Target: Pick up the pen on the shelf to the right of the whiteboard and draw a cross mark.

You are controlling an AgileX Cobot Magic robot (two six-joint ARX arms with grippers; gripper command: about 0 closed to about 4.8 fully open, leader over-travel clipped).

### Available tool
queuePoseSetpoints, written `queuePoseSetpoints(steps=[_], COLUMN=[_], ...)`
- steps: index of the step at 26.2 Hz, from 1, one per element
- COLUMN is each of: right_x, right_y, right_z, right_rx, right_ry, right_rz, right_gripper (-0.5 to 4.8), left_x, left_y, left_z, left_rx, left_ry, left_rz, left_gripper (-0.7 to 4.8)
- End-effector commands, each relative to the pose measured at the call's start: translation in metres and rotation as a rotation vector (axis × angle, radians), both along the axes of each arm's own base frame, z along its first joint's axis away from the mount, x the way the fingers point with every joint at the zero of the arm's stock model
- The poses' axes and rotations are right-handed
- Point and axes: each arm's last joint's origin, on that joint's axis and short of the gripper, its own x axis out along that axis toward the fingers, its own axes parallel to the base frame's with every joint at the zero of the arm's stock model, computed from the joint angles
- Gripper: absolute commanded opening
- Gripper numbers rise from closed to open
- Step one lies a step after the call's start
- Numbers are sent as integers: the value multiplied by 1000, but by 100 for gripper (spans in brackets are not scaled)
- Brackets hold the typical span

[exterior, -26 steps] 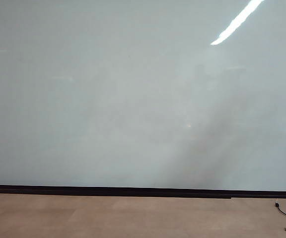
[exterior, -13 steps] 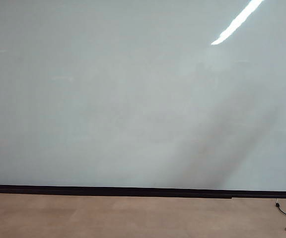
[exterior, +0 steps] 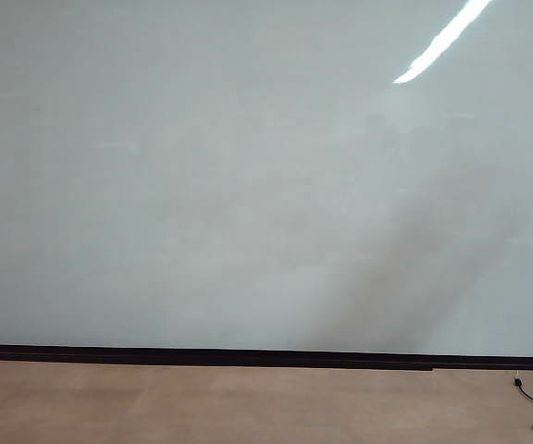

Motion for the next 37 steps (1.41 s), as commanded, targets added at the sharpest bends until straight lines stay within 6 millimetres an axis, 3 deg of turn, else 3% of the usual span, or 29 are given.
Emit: queuePoseSetpoints(steps=[1, 2, 4, 5, 13, 17, 24, 30, 37], right_x=[7, 10, 24, 30, 54, 59, 66, 88, 123], right_y=[-1, -1, -2, -2, -16, -31, -66, -90, -107], right_z=[15, 18, 31, 34, 34, 31, 27, 1, -28], right_rx=[-18, -30, -74, -81, -115, -142, -214, -133, -51], right_ry=[40, 55, 79, 74, 16, 7, -62, -155, -50], right_rz=[-18, -17, 20, 37, 205, 236, 234, 198, 295], right_gripper=[4, 25, 200, 226, 239, 314, 320, 319, 319], left_x=[0, 0, 0, 0, 0, 0, 0, 0, 0], left_y=[0, 0, 0, 0, 0, 0, 0, 0, 0], left_z=[2, 2, 2, 2, 2, 2, 2, 2, 2], left_rx=[4, 4, 4, 4, 4, 4, 4, 4, 4], left_ry=[-11, -11, -11, -11, -11, -11, -11, -11, -11], left_rz=[-5, -4, -4, -4, -4, -4, -4, -5, -4], left_gripper=[-4, -5, -5, -4, -4, -4, -5, -5, -4])
